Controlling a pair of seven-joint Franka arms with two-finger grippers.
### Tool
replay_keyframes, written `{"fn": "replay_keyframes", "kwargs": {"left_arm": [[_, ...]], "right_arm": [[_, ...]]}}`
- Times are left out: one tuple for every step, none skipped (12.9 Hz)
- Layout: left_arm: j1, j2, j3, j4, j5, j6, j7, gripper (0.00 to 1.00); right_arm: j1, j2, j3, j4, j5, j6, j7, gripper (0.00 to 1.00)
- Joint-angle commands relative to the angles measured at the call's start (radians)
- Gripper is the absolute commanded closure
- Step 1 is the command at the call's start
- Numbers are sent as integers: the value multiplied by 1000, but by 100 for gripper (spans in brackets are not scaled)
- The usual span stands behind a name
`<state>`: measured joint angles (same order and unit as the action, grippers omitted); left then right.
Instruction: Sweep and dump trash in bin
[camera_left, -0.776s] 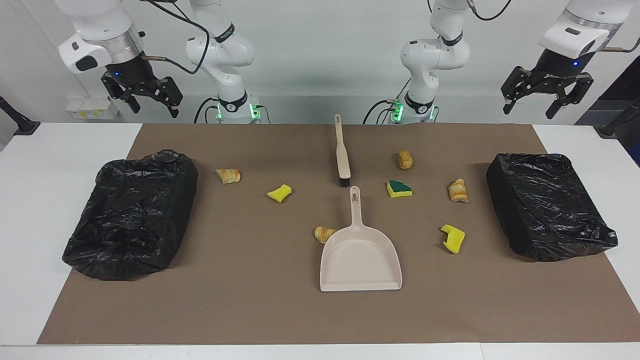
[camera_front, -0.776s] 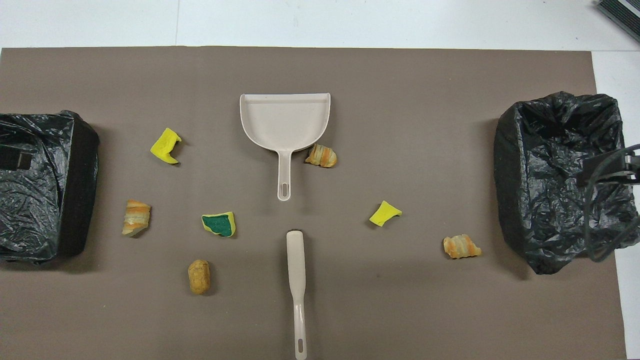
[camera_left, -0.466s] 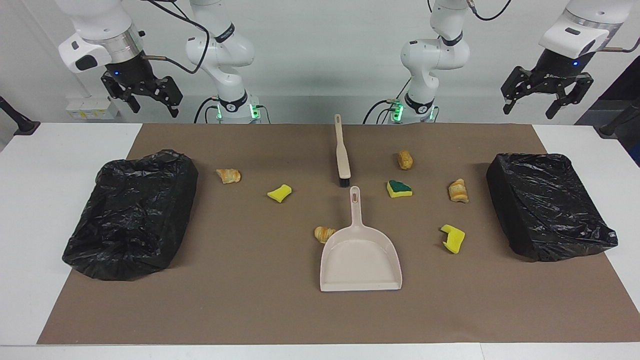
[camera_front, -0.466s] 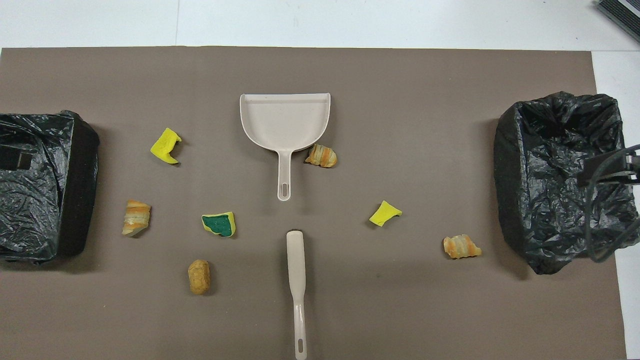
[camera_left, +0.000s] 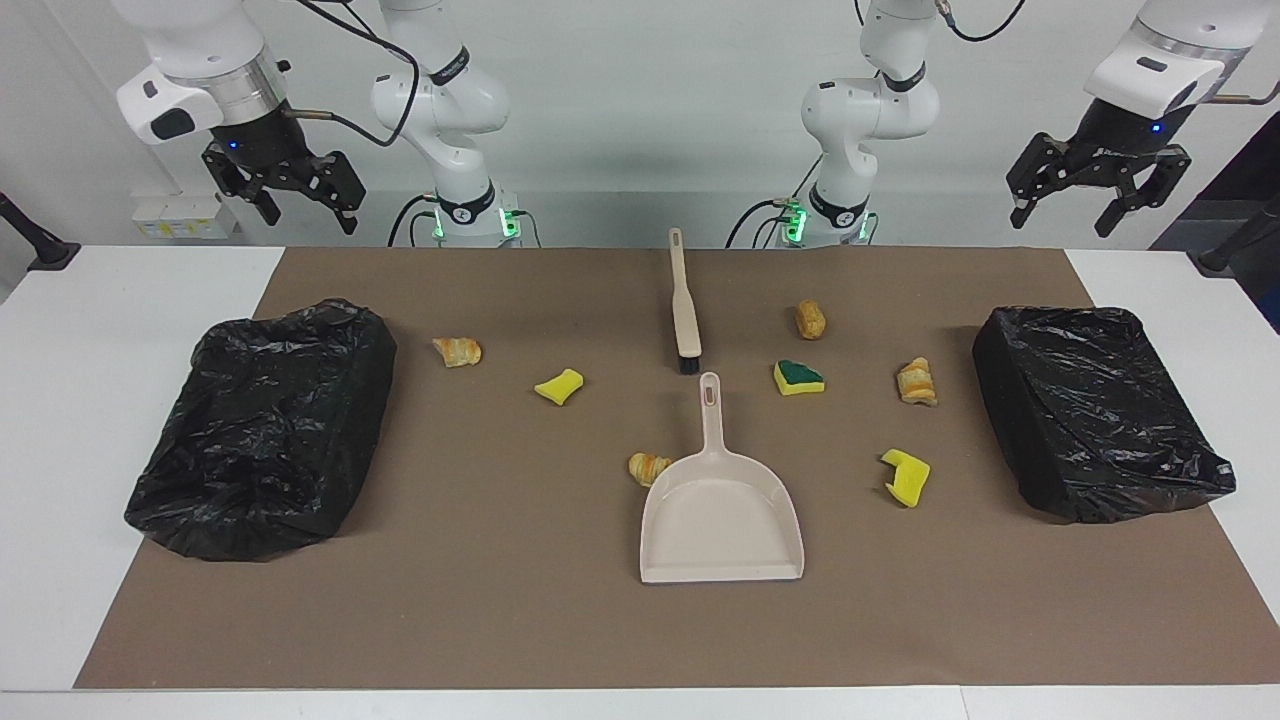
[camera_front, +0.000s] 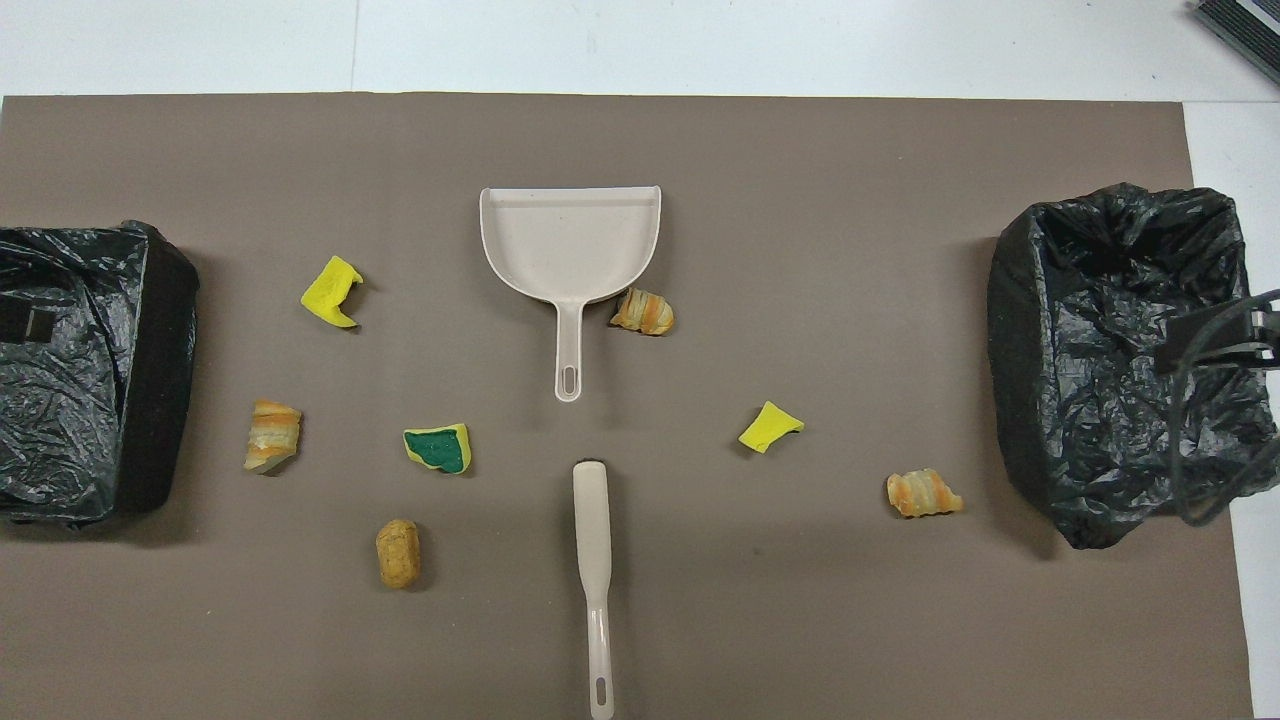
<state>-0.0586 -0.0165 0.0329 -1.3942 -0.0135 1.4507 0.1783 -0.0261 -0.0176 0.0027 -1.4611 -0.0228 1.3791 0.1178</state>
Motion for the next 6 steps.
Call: {"fn": "replay_keyframes", "kwargs": {"left_arm": [[14, -20, -7, -14, 10, -16, 0, 0], [16, -20, -5, -14, 10, -16, 0, 0], [32, -20, -7, -14, 10, -18, -3, 0], [33, -20, -7, -14, 10, -18, -5, 0], [33, -23, -7, -20, 10, -18, -8, 0], [33, -37, -7, -41, 10, -13, -8, 0]], "right_arm": [[-1, -2, 2, 8, 15, -9, -23, 0], [-1, -2, 2, 8, 15, -9, -23, 0], [-1, -2, 2, 8, 15, -9, -23, 0], [-3, -2, 2, 8, 15, -9, -23, 0], [-1, -2, 2, 8, 15, -9, -23, 0], [-1, -2, 2, 8, 15, -9, -23, 0]]}}
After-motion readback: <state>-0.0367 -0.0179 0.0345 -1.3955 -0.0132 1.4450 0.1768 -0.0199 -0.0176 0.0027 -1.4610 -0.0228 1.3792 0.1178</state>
